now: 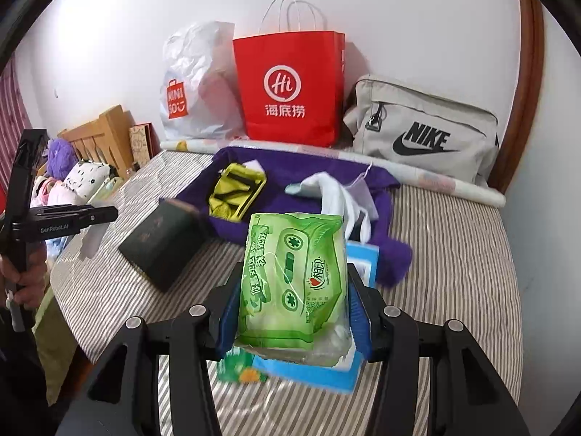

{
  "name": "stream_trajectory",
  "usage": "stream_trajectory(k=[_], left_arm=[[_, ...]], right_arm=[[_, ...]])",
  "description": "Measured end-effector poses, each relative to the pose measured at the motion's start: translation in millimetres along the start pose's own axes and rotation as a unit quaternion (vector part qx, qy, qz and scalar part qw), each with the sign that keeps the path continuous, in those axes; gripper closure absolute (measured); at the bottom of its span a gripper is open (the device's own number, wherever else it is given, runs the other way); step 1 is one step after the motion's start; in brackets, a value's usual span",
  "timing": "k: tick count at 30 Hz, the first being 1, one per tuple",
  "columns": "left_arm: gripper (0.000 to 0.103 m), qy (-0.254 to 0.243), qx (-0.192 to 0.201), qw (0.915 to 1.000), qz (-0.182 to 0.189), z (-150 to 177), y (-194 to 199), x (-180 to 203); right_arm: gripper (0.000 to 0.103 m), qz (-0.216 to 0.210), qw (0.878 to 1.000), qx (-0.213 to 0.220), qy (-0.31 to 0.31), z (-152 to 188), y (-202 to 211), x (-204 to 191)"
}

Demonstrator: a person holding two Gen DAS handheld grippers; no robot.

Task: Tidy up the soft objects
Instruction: 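Carry the cloth with the left tool while the right tool carries the wipes over the towel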

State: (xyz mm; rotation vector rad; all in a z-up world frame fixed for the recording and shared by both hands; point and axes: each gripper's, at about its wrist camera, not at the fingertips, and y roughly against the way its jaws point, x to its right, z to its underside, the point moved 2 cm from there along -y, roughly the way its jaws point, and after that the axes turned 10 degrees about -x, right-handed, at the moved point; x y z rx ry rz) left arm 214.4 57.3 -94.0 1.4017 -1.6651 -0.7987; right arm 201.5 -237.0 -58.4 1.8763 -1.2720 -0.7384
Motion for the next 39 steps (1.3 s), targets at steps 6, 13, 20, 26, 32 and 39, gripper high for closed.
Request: stream_trajectory(k=[6,13,20,26,32,39], left_arm=[[0.076,-0.001,-0.004,1.0,-0.003,-27,-12,0],[0.076,0.001,-0.019,0.9998,-0.007,-57,-33,-4],[0.076,0.019,-0.04,0.999,0.011,-87,-62,-10],[0.076,0.031,-0.065,0.9971,0.027,-106,-94,-12],[0.076,0.038,-0.08,0.9957,0.028,-119,-117,-11],[0.076,0.05,-0.101,0.9934,0.022,-128,-144,-15]], right_arm=[[0.052,0.005,1.0,-0.004,-0.008,-30,-16,16],[0.052,0.011,1.0,-0.014,-0.023,-60,-44,43],[0.052,0.025,0.999,-0.03,-0.034,-95,-81,64],[0.052,0.03,0.998,-0.044,-0.032,-112,-110,75],[0.052,0.027,0.997,-0.069,-0.036,-120,-141,88],[0.052,0.022,0.994,-0.1,-0.03,-126,-181,87]])
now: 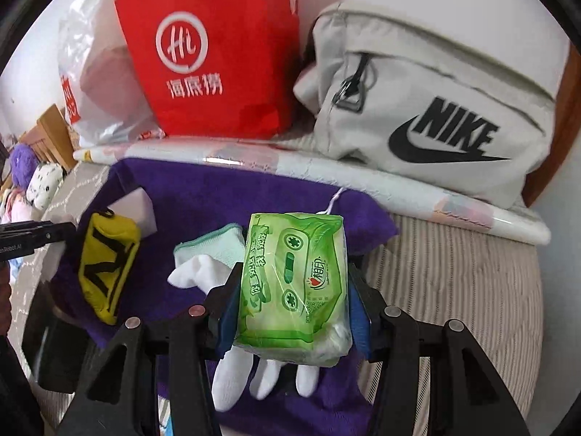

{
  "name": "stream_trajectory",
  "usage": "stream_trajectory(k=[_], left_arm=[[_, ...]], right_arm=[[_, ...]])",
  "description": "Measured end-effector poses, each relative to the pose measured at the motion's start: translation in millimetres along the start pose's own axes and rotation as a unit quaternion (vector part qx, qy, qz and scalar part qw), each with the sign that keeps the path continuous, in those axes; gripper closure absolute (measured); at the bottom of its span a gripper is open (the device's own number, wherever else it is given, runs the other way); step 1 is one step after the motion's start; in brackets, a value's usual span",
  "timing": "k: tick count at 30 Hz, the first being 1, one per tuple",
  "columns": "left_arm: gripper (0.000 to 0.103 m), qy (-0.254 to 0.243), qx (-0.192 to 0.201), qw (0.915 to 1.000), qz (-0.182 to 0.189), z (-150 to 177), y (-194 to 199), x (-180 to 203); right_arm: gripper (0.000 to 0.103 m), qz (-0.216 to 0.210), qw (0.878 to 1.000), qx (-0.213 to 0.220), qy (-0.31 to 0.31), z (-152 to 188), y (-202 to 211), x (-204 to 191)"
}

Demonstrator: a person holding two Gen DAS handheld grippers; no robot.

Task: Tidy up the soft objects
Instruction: 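Carry the cloth with the left tool while the right tool carries the wipes over the towel, then open both tools to drop the cloth and wipe pack onto the purple towel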

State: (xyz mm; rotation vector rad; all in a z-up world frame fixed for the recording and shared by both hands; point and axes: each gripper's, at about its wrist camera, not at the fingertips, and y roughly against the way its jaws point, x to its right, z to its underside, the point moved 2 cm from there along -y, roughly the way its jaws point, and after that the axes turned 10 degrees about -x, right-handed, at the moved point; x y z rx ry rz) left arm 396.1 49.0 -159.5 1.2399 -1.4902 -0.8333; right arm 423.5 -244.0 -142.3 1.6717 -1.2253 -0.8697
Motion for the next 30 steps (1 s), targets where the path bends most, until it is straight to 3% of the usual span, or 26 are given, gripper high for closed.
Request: stream_trajectory(k=[14,15,19,21,27,30], left_arm=[[0.074,0.005,-0.021,0.9997,0.009,-9,-20,0],[0.073,0.005,-0.021,0.9997,0.008,-10,-20,1],[0.051,0.02,-0.015,0.9993,0.028,-13,-16,-3],[0.048,0.02,-0.013,0.9991,0.036,-13,-12,-3],[0.048,-0.003,0.008,0.9999,-0.011,-6,9,4],[0.048,-0.011,0.016,0.9997,-0.013,3,22,7]], right_arm=[[0.047,-0.013,0.999,-0.038,0.021,-3,-27,-11],[0.043,-0.013,0.999,-0.039,0.023,-3,-27,-11],[0.034,-0.012,0.999,-0.028,0.026,-5,-21,-12],[0.031,-0.015,1.0,-0.022,0.017,-6,-16,-10],[0.03,-0.012,1.0,0.0,0.006,-4,11,-8],[0.03,-0.01,1.0,0.011,0.002,5,28,-7]])
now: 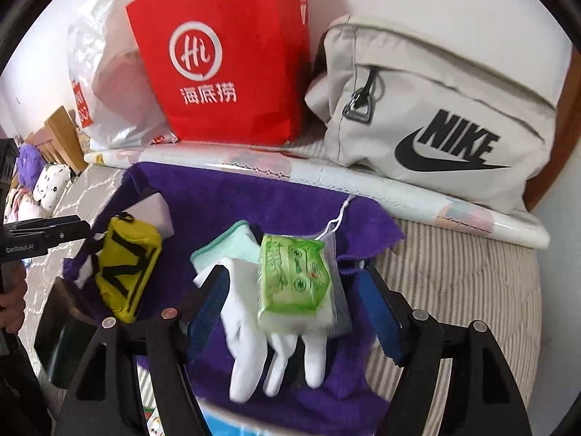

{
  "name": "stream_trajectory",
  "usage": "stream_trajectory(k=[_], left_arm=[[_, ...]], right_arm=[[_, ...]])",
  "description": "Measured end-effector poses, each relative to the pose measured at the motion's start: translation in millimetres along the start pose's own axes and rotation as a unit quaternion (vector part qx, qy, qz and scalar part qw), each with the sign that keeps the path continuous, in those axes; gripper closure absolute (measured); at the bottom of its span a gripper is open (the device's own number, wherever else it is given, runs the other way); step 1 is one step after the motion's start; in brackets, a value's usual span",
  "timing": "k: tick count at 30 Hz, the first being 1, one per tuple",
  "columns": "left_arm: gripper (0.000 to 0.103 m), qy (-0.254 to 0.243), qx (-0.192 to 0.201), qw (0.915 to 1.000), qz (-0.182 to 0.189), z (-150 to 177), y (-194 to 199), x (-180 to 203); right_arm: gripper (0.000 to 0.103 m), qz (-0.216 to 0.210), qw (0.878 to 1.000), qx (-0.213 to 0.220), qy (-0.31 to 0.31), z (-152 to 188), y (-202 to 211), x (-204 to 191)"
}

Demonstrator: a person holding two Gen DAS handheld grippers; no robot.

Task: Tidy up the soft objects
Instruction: 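Open both tools to drop the cloth and wipe pack onto the purple towel, then grasp the fruit-print snack packet with the right tool and lift it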

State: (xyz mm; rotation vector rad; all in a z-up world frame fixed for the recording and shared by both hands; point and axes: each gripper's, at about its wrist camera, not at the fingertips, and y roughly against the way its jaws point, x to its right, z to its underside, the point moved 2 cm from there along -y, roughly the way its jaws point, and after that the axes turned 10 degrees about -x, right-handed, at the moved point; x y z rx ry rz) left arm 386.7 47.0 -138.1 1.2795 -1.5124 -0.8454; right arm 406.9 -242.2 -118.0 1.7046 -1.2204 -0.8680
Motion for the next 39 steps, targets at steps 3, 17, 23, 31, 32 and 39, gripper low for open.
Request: stream_trajectory(k=[3,17,23,31,32,39], left_arm=[[0.048,-0.011,0.003,0.9999,0.002,14,14,7],[0.048,-0.028,0.027,0.9991,-0.018,115,66,11],[0.048,-0.024,0.027,0.9993,-0.003,152,69,1],[0.048,-0.035,0.011,0.9986,0.039,183,65,-1],[0.048,-0.036,0.012,0.9986,0.036,186,65,-1],[0.048,-0.027,0.004,0.9992,0.029,197,60,-10]], right_arm=[[0.03,0.001,1.0,0.017,-0.004,15,21,-5],[0.053,-0.02,0.997,0.033,0.063,138,64,-86],[0.062,-0.015,0.994,0.012,0.103,176,47,-124],[0.07,0.062,0.984,-0.021,0.167,194,15,-156],[0.071,0.069,0.983,-0.024,0.171,195,11,-157],[0.1,0.082,0.983,-0.009,0.163,193,13,-156]])
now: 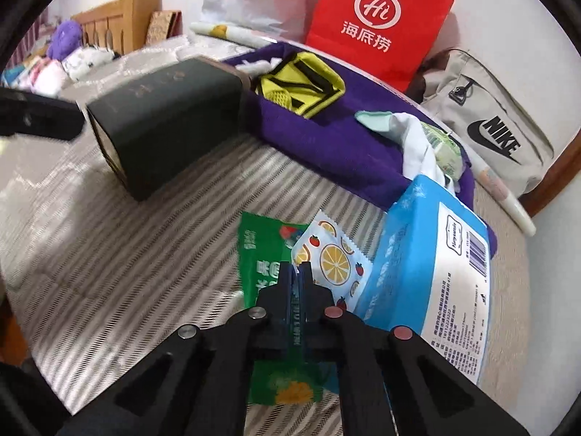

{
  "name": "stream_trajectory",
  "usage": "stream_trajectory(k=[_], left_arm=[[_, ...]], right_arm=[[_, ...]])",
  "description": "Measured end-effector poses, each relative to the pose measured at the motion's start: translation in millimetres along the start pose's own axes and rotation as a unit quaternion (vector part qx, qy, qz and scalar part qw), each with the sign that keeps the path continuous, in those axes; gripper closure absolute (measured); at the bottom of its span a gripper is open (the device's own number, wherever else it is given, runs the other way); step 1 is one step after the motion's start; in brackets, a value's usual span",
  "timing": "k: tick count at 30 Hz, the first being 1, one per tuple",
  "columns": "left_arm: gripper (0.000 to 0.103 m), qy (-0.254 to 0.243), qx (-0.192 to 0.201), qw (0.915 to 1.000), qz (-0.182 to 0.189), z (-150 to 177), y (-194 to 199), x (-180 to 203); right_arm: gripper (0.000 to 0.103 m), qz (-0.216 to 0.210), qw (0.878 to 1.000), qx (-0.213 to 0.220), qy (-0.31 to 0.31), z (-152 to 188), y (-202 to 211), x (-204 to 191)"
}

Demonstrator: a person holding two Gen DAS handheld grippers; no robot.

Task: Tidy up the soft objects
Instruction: 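Grasp the fruit-print snack packet with the right tool and lift it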

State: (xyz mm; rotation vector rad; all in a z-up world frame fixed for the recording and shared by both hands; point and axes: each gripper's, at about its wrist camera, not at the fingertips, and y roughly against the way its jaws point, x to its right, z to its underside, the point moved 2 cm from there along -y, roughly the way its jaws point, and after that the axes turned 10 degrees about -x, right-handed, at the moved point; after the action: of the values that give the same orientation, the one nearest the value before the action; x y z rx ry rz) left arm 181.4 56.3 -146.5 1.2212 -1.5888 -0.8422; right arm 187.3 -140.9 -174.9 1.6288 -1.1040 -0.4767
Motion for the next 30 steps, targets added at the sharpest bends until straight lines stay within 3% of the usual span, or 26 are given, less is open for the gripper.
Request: stream_trajectory(k=[8,21,23,25,27,30], left_arm=[[0.048,0.018,-0.002,0.9998,-0.01,11,0,-8],[0.048,0.017,-0.018,0.9996,-0.015,52,-6,2],[0.048,0.013,-0.02,0.9996,-0.016,55,-7,5],[0.048,0.011,-0.022,0.9995,-0.017,58,-9,7],[0.048,0.007,-0.024,0.9996,-0.016,61,-9,8],[0.048,0.006,-0.027,0.9995,-0.017,63,-11,9]], right_arm=[[0.101,-0.091,0.995,0.036,-0.018,24,48,-11],[0.097,-0.077,0.996,-0.003,-0.048,116,51,-8],[0.08,-0.074,0.996,0.001,-0.053,119,52,-7],[0.043,-0.076,0.995,0.01,-0.064,122,54,-6],[0.034,-0.079,0.994,0.035,-0.07,121,57,-4],[0.033,-0.093,0.992,0.049,-0.071,114,52,-2]])
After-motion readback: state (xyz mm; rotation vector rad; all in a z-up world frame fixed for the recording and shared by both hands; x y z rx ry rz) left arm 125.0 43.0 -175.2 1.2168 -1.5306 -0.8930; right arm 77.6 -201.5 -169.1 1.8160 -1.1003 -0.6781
